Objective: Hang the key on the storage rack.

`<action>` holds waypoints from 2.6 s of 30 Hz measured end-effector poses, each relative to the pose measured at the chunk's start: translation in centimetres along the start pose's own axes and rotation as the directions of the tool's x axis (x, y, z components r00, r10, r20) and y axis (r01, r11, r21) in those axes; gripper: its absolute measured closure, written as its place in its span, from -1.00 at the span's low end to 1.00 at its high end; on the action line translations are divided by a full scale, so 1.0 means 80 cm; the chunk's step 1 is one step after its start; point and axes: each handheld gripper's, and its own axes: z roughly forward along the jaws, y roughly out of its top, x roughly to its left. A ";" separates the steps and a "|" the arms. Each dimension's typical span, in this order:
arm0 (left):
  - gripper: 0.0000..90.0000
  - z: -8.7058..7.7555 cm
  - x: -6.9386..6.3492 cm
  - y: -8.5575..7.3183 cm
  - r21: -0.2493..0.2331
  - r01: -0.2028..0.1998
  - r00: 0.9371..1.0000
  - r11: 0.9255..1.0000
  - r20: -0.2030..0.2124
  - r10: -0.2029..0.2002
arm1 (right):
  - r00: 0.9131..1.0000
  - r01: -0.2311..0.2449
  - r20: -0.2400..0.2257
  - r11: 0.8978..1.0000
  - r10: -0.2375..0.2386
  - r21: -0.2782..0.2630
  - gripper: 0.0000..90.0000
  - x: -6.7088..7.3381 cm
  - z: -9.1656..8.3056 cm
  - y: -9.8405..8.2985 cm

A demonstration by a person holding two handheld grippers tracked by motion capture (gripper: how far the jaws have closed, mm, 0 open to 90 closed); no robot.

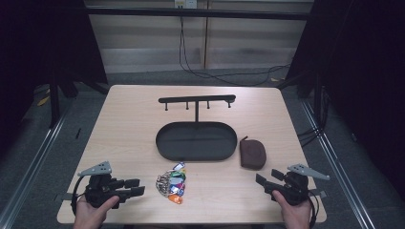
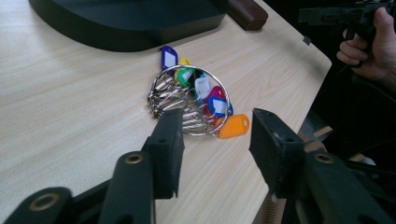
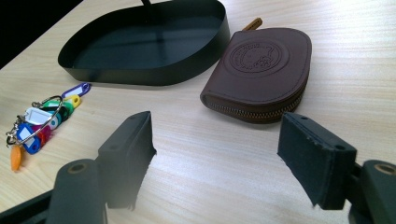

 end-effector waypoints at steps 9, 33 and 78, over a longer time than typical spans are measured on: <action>0.18 0.003 -0.002 0.002 0.025 -0.017 1.000 1.000 -0.007 0.017 | 1.000 -0.016 -0.006 1.000 0.016 0.016 -0.49 -0.003 0.004 0.001; 0.39 0.028 -0.024 0.046 0.110 -0.060 0.998 0.992 0.009 0.060 | 1.000 0.006 -0.001 0.999 -0.006 0.032 -0.49 0.001 0.005 0.000; 0.56 0.116 -0.056 0.106 0.448 -0.206 0.977 0.870 0.052 0.205 | 1.000 0.010 0.026 0.999 -0.011 0.047 -0.48 0.001 0.007 -0.001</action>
